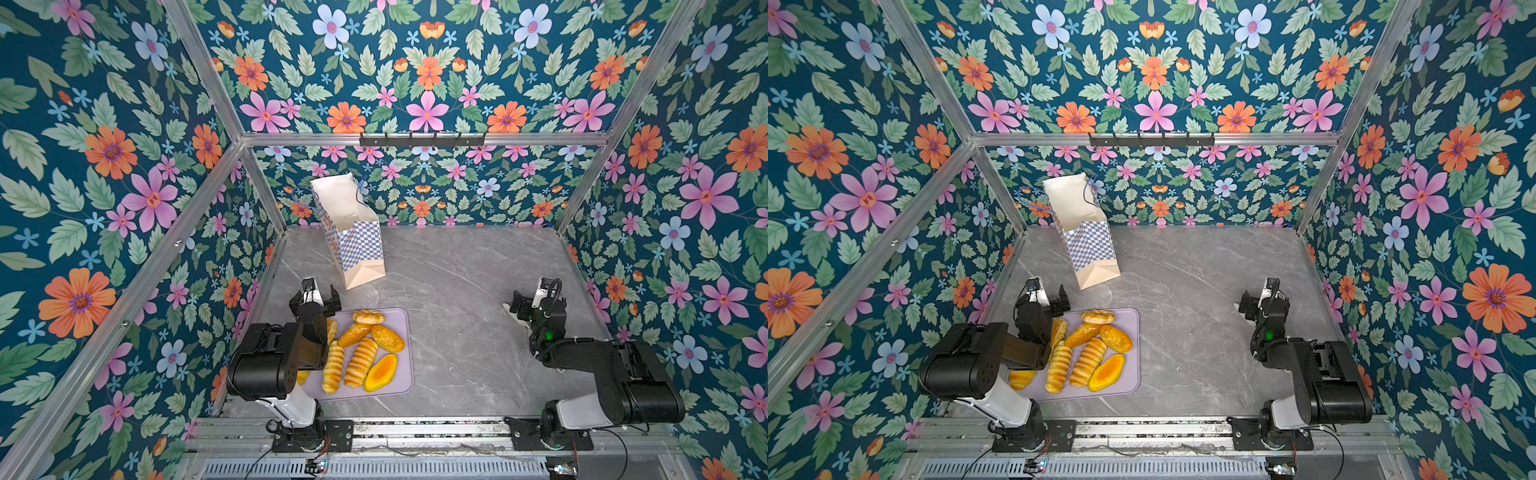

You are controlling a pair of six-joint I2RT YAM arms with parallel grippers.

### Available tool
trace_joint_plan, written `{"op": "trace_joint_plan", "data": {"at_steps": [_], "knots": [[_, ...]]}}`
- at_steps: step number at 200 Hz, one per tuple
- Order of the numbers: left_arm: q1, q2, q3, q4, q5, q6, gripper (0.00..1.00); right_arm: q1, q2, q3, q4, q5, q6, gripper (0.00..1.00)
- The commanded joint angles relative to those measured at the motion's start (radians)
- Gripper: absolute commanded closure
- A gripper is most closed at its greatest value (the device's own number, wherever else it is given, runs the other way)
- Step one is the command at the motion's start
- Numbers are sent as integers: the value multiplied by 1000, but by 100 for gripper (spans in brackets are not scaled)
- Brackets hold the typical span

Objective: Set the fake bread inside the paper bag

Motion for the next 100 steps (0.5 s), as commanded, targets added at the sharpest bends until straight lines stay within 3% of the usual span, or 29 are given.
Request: {"op": "trace_joint_plan", "data": {"at_steps": [1,84,100], "knots": [[1,-3,1,10,3,10,0,1,-3,1,21,0,-3,1],[-1,-21,-13,21,-12,10,0,2,-15,-4,38,8,-7,1],[-1,-105,-7,-69,-91,-20,0,2,-130,33,-160,34,12,1]]}}
